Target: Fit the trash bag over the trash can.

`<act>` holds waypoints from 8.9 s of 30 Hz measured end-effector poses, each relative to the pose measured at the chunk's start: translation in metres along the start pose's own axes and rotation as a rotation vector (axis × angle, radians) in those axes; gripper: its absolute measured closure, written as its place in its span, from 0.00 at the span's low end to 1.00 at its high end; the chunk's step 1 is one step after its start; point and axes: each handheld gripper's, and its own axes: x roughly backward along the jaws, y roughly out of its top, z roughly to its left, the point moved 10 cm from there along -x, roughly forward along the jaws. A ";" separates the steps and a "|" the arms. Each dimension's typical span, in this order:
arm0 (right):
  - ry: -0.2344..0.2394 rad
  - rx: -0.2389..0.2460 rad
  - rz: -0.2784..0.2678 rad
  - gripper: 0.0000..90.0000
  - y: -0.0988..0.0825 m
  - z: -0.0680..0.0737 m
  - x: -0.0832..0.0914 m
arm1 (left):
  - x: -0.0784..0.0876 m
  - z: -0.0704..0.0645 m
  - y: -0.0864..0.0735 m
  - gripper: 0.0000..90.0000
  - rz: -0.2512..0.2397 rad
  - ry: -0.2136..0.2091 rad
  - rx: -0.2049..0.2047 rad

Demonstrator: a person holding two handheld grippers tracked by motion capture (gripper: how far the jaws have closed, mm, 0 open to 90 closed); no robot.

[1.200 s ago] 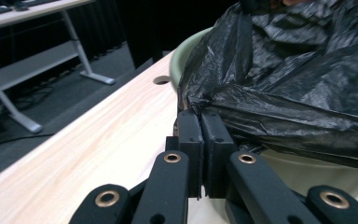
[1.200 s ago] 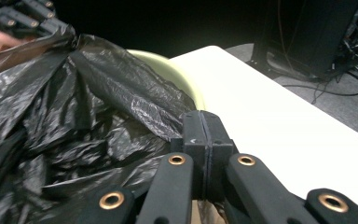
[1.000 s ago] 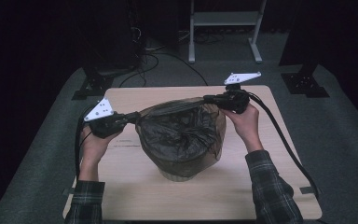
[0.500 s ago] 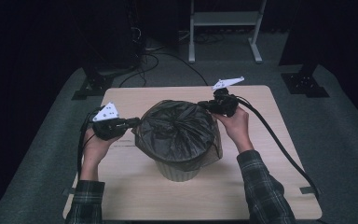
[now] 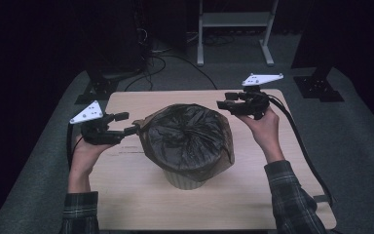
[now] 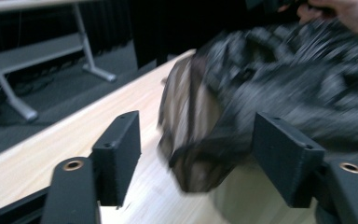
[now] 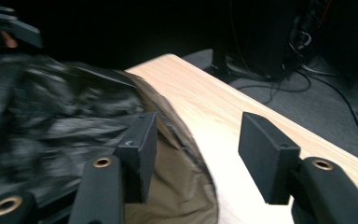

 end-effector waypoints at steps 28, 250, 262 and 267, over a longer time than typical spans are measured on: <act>0.265 0.159 0.125 0.63 -0.015 0.100 -0.025 | -0.074 -0.076 0.018 0.58 0.120 -0.221 -0.158; 0.219 0.059 0.050 0.25 -0.113 0.085 0.059 | -0.058 -0.045 0.020 0.38 0.016 -0.236 -0.022; 0.196 0.063 0.055 0.28 -0.115 0.083 0.054 | -0.108 -0.036 0.025 0.48 0.085 -0.248 -0.015; 0.193 0.070 0.060 0.40 -0.115 0.082 0.056 | -0.112 -0.031 0.023 0.69 0.112 -0.182 -0.051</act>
